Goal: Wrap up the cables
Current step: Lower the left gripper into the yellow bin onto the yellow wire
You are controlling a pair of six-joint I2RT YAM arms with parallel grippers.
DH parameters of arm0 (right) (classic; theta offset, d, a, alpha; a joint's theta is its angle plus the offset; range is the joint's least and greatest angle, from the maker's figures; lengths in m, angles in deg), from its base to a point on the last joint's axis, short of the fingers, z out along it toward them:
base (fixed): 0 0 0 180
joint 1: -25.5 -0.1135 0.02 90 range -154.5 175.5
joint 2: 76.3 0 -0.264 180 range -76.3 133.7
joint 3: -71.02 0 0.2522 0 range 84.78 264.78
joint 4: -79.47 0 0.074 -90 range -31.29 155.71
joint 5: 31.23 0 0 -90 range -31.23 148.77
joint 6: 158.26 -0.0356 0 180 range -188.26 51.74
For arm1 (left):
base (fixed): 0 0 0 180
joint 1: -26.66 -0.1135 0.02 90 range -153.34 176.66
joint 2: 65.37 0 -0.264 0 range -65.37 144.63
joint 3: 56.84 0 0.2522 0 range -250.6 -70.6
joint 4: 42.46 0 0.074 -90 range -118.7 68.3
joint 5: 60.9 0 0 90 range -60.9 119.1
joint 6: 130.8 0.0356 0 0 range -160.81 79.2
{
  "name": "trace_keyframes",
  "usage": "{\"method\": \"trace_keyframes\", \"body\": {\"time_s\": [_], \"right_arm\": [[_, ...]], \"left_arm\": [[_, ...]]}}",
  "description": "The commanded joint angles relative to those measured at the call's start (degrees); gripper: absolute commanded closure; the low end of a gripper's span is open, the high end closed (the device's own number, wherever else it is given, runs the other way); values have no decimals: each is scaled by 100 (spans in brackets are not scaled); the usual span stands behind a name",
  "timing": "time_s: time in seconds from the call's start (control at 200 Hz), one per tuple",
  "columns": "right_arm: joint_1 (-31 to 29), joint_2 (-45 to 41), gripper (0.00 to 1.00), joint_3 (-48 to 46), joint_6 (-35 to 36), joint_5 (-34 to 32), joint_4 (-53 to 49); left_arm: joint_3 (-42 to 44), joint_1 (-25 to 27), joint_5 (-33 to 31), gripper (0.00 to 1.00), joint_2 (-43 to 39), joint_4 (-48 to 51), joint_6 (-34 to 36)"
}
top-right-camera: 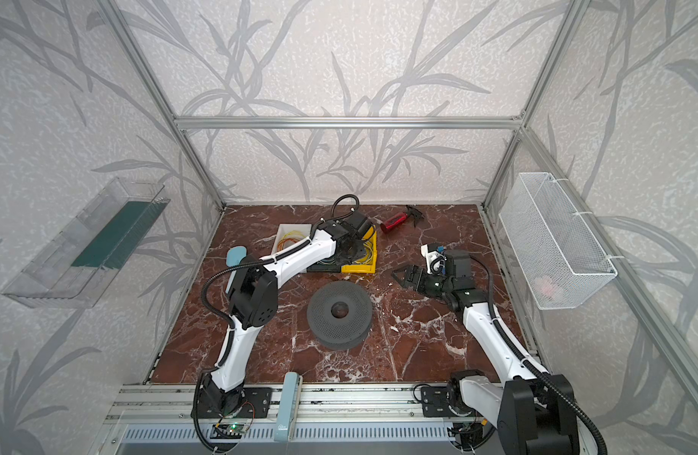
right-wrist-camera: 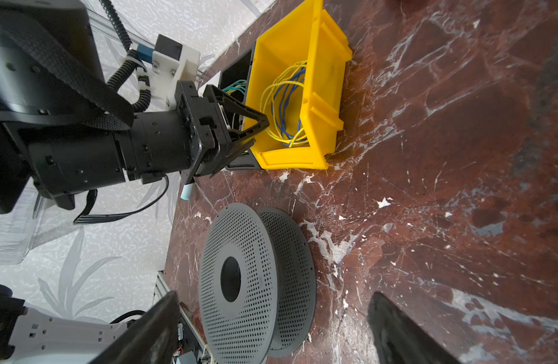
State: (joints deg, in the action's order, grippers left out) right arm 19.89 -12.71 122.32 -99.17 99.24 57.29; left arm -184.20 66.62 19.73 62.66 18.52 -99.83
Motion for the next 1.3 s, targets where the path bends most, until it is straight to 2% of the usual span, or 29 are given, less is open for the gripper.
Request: {"method": "trace_keyframes", "body": {"time_s": [0.0, 0.56, 0.93, 1.299], "right_arm": [[15, -145, 8, 84, 165, 31, -183], [16, -172, 8, -27, 160, -35, -106], [13, -172, 8, -62, 175, -92, -97], [16, -129, 8, -62, 182, -127, -77]], "left_arm": [[-296, 3, -286, 53, 121, 314, -175], [-136, 11, -254, 55, 310, 188, -496], [-771, -3, -390, 57, 808, 476, -505], [-869, -3, -340, 58, 970, 354, -470]]}}
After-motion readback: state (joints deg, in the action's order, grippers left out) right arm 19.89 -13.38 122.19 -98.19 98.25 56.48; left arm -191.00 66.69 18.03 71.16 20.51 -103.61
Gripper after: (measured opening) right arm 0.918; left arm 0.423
